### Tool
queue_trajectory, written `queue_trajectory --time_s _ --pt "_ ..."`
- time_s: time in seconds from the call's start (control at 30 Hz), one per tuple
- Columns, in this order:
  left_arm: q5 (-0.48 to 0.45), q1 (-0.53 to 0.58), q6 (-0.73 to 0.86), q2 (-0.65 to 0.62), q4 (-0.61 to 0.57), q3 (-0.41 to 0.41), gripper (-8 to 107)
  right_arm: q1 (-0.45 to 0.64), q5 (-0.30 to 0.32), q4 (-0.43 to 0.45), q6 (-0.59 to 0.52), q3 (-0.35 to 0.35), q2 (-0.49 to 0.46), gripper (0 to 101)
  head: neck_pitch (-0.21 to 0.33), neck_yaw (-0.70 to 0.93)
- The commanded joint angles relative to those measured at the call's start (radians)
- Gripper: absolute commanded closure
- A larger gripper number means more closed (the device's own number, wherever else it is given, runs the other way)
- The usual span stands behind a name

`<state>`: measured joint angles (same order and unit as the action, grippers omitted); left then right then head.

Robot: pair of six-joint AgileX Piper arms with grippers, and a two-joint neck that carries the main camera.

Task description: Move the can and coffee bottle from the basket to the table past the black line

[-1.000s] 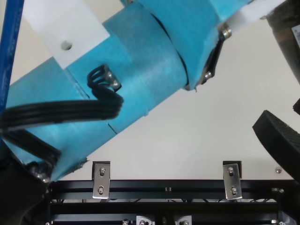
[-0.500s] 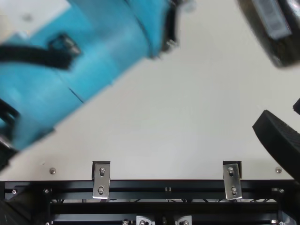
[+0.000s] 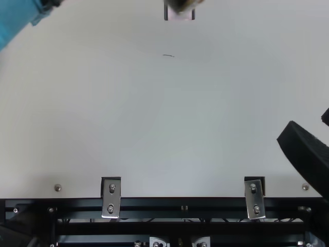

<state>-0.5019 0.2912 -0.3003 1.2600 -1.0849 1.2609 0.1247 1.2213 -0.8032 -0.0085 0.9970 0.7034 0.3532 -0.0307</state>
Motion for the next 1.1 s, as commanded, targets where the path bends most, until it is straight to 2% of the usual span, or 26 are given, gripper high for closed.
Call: queue_trajectory --time_s 0.0,0.13,0.3,0.47,0.63,0.87,1.07 --pt "-0.055 -0.070 0.110 -0.009 -0.151 -0.057 89 0.000 0.000 0.000 0.000 0.000 0.000 0 0.014 -0.007" --pt "-0.144 -0.159 0.222 -0.023 -0.293 -0.157 89 0.000 0.000 0.000 0.000 0.000 0.000 0 0.014 -0.007" --pt "-0.256 -0.250 0.325 -0.034 -0.412 -0.291 89 0.000 0.000 0.000 0.000 0.000 0.000 0 0.014 -0.007" --pt "-0.338 -0.302 0.396 -0.040 -0.467 -0.414 89 0.000 0.000 0.000 0.000 0.000 0.000 0 0.014 -0.007" --pt "-0.375 -0.314 0.438 -0.051 -0.492 -0.515 89 0.000 0.000 0.000 0.000 0.000 0.000 0 0.014 -0.007" --pt "-0.378 -0.282 0.468 -0.072 -0.523 -0.604 89 0.000 0.000 0.000 0.000 0.000 0.000 0 0.014 -0.007" --pt "-0.378 -0.283 0.466 -0.072 -0.524 -0.601 89 0.000 -0.001 -0.001 -0.001 -0.001 0.001 0 0.014 -0.007"
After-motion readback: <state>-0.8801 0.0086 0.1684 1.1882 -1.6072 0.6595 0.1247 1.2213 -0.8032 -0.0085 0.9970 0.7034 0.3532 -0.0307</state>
